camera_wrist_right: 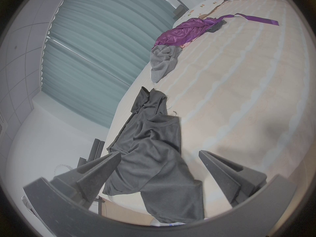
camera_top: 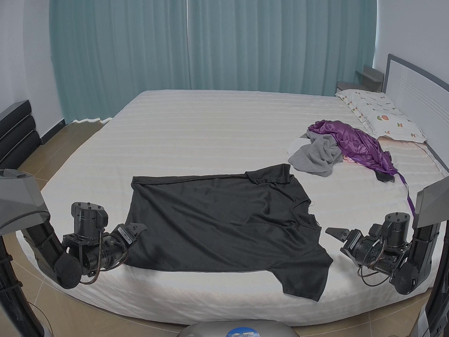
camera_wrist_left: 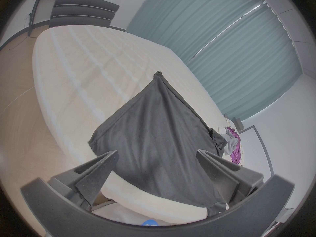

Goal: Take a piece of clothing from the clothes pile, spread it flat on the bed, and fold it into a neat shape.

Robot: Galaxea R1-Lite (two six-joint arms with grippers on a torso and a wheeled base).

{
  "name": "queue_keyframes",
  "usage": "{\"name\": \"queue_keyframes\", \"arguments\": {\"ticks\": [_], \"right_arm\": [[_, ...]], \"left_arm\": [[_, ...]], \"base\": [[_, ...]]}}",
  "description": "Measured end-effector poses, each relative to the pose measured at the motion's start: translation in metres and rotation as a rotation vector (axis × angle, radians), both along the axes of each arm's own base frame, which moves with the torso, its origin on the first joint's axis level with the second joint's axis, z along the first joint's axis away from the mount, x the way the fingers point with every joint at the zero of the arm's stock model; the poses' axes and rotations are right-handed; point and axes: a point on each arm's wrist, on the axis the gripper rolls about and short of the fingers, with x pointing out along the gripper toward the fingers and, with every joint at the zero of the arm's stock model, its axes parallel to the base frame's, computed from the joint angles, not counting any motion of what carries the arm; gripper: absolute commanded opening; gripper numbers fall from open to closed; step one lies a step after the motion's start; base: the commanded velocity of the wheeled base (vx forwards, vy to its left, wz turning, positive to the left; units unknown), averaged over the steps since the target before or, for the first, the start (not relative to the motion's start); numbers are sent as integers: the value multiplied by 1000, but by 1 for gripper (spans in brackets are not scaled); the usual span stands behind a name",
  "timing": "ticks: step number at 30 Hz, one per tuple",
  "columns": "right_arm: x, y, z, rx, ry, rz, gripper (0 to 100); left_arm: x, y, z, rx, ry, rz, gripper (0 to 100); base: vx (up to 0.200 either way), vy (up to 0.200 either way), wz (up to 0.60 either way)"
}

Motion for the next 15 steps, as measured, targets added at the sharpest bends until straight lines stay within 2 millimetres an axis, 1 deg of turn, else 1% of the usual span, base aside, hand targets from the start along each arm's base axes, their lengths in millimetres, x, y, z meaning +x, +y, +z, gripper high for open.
{"name": "queue_keyframes", "arguments": {"ticks": [10, 15], "right_arm": [[-1, 2, 0, 0, 2, 9, 100], [-1, 2, 0, 0, 3, 8, 100]], "left_arm": [[-29, 14, -11, 17, 71, 26, 100], [-30, 20, -15, 15, 25, 46, 100]], "base": [[0, 0, 0], [0, 0, 0]]}}
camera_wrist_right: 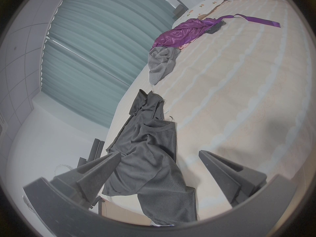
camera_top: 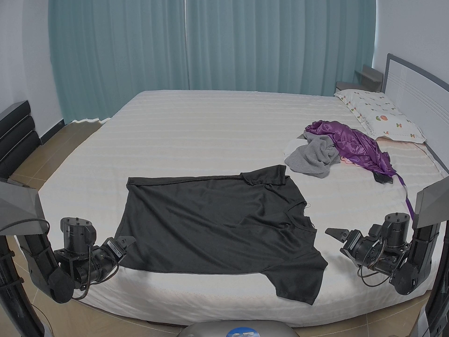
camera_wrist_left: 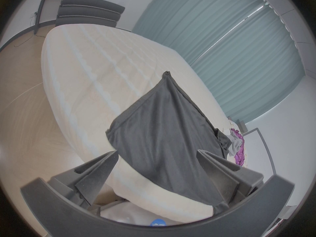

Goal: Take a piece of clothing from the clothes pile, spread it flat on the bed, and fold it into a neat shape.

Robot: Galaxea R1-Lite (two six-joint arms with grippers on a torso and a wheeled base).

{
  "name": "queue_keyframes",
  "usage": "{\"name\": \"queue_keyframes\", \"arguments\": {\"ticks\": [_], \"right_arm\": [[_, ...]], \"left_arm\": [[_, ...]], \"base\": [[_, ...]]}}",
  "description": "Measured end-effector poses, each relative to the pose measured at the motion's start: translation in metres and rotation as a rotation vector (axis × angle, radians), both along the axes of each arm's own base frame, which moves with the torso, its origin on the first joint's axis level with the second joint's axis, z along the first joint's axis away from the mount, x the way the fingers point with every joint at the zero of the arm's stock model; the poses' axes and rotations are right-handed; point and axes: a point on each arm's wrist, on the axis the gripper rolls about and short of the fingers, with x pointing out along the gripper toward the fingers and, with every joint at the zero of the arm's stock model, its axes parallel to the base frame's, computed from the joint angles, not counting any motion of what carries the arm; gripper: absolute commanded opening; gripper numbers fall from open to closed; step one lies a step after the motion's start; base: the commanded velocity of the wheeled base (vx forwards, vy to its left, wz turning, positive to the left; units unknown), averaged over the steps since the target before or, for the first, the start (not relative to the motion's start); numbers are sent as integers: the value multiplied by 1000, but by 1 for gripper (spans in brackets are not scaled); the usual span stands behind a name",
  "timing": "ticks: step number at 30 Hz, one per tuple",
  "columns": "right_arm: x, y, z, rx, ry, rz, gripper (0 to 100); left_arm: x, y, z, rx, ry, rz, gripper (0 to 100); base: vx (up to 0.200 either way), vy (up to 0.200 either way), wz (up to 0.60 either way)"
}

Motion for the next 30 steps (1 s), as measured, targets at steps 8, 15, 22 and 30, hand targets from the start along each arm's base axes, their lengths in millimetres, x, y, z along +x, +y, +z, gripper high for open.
{"name": "queue_keyframes", "arguments": {"ticks": [8, 15, 22, 30], "right_arm": [[-2, 3, -1, 0, 9, 11, 100], [-2, 3, -2, 0, 14, 12, 100], [-3, 2, -3, -1, 18, 9, 100], [-3, 2, -5, -3, 28, 11, 100]], "left_arm": [[-3, 16, -20, 54, 36, 26, 100], [-5, 21, -29, 60, 79, 41, 100], [-10, 24, -33, 92, 106, 28, 100], [-13, 25, -34, 104, 117, 24, 100]], "base": [[0, 0, 0], [0, 0, 0], [0, 0, 0], [0, 0, 0]]}}
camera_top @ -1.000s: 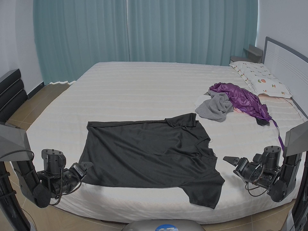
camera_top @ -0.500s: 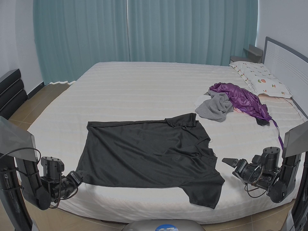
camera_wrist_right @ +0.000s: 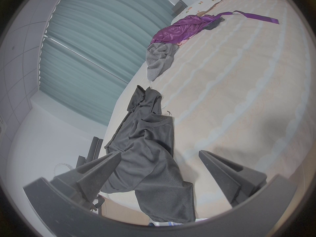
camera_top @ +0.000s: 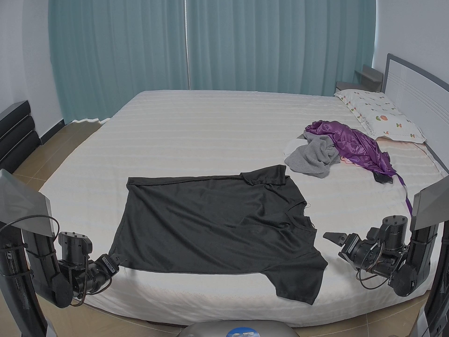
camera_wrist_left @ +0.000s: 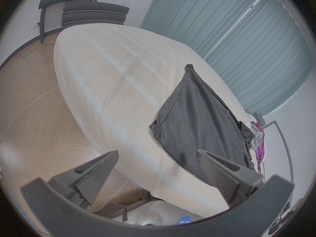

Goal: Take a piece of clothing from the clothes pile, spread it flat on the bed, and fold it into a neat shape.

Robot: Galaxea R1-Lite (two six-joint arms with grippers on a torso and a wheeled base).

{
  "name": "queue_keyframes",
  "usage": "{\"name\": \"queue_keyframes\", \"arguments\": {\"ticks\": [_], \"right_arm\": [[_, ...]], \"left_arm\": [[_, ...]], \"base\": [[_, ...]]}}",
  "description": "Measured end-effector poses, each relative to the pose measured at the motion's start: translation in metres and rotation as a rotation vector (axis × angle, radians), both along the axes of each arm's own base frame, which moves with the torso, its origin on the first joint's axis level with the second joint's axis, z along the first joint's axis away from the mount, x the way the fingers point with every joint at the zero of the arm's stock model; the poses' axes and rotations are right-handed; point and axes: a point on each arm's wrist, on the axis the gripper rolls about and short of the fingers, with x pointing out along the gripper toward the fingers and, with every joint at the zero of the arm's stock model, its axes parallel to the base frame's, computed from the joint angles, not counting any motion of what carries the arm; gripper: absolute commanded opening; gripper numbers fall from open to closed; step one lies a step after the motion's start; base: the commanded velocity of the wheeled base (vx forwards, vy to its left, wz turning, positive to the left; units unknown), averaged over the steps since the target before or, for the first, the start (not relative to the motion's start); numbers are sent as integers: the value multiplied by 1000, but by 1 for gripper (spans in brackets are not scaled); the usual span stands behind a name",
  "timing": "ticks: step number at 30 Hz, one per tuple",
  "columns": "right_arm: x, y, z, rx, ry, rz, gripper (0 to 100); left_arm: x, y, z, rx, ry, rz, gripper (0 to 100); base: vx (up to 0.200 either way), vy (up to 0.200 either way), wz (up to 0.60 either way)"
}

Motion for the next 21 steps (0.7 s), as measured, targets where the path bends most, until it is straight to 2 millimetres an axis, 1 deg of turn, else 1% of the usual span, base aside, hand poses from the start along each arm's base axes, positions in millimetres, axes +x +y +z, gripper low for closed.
{"name": "queue_keyframes", "arguments": {"ticks": [6, 11, 16, 17, 21], "right_arm": [[0, 0, -3, -2, 9, 1, 100], [0, 1, -4, -2, 12, 2, 100], [1, 1, -4, -3, 14, 2, 100], [1, 1, -5, -3, 14, 2, 100], [1, 1, -5, -4, 17, 2, 100]], "left_arm": [[3, 1, 0, -1, -12, 14, 100], [15, 1, 0, -20, -43, 23, 100], [27, 0, -7, -25, -53, 27, 100], [28, 0, -8, -25, -52, 28, 0], [30, 2, -11, -28, -45, 47, 0]], "base": [[0, 0, 0], [0, 0, 0], [0, 0, 0], [0, 0, 0], [0, 0, 0]]}}
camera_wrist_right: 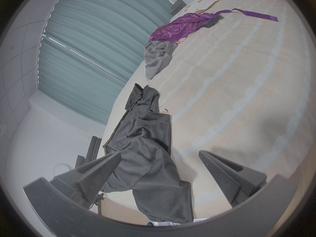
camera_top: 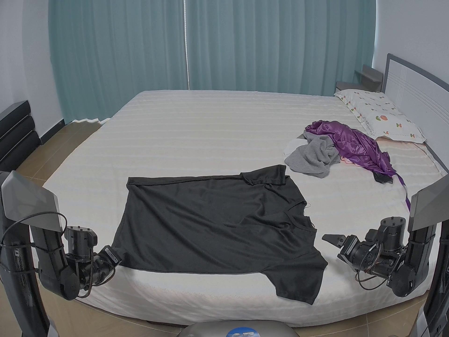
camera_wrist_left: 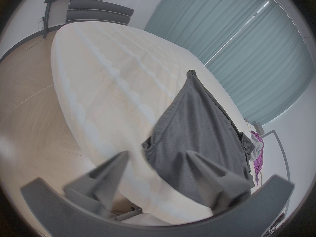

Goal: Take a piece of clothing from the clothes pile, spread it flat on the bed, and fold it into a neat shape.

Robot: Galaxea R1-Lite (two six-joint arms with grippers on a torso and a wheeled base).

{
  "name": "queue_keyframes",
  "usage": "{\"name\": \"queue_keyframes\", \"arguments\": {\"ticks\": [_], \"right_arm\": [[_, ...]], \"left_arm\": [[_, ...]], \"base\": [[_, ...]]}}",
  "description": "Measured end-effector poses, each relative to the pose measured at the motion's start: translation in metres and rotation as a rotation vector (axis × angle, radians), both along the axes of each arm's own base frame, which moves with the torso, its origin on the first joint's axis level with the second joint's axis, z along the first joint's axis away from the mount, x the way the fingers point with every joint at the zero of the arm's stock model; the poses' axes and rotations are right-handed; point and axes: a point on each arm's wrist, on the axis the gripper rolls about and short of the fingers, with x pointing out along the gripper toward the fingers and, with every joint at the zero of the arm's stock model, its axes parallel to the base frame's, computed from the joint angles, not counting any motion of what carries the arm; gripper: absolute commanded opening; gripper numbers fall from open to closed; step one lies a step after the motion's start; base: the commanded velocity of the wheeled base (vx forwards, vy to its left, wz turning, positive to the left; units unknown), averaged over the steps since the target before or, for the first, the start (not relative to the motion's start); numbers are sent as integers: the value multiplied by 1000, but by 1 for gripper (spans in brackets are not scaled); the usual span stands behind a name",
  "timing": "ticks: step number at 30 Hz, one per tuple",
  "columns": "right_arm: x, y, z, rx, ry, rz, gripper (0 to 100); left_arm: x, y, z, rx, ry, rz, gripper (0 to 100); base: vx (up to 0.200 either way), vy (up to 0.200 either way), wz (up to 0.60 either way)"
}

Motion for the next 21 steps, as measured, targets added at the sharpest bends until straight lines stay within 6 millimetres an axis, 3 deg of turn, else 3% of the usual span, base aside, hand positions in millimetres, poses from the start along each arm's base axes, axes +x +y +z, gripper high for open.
{"name": "queue_keyframes", "arguments": {"ticks": [8, 21], "right_arm": [[-3, 3, -2, -7, 14, 16, 100], [-9, 11, -10, -50, 42, 72, 100]], "left_arm": [[-11, 10, 1, 8, 29, 36, 0], [-36, 12, 15, 112, 52, -50, 0]], "base": [[0, 0, 0], [0, 0, 0]]}}
